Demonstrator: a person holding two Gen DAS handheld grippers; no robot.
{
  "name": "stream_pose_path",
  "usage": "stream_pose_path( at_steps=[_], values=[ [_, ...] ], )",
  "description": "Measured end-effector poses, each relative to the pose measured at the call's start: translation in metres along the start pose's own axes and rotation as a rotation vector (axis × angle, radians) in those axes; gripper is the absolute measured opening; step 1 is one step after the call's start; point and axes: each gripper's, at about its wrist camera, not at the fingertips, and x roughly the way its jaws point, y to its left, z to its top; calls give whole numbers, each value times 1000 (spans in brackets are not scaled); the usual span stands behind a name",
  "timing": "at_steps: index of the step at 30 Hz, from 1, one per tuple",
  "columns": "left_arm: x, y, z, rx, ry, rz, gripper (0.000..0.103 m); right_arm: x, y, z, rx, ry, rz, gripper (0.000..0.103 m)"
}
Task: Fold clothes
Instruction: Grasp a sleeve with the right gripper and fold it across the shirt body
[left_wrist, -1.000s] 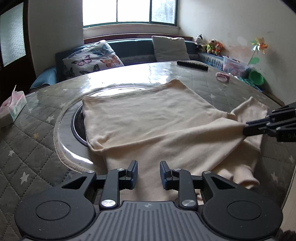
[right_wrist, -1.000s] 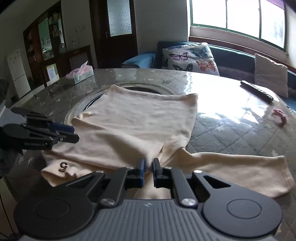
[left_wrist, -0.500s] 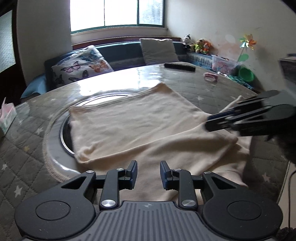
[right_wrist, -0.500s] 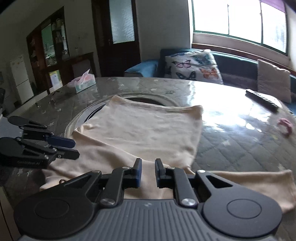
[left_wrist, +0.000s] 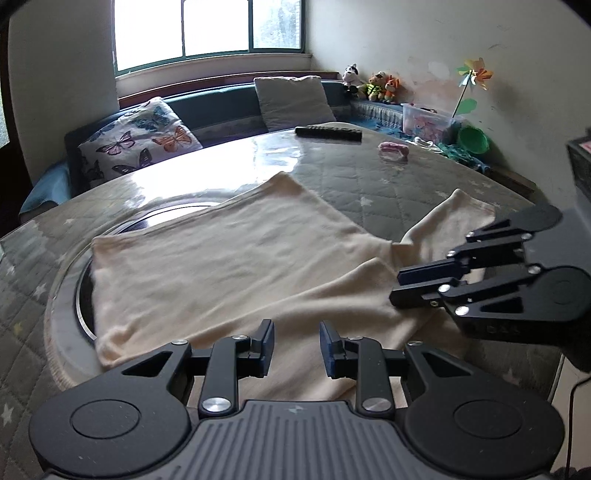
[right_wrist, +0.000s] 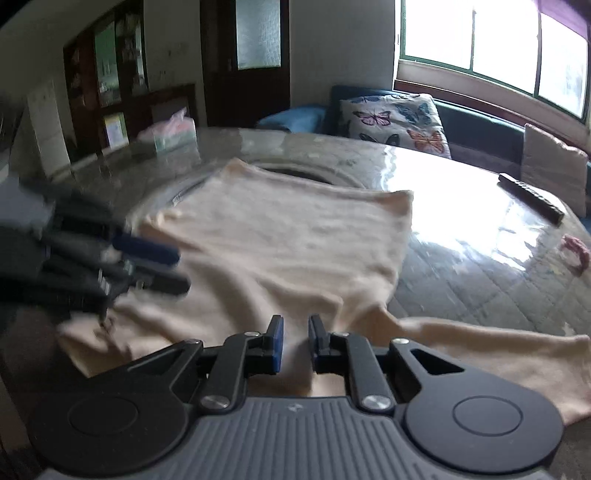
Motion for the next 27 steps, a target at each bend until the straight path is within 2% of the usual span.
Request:
stream_pose_path(
  at_steps=[5, 13, 17, 23, 27],
  values=[
    [12, -16, 7, 26, 6, -15, 30, -29, -26, -13, 154, -61, -23, 13],
    [31, -34, 10, 30, 30, -38, 30, -53, -103, -49, 359, -61, -265, 14],
    [33, -40, 9, 47, 32, -37, 32, -57, -140, -66, 446, -59, -338, 14],
    [33, -42, 9, 50, 31, -33, 32, -64, -172, -81, 514, -66, -446, 15],
    [34, -43, 9, 50, 31, -28, 33, -70, -184, -84, 570, -108, -431, 19]
  ],
)
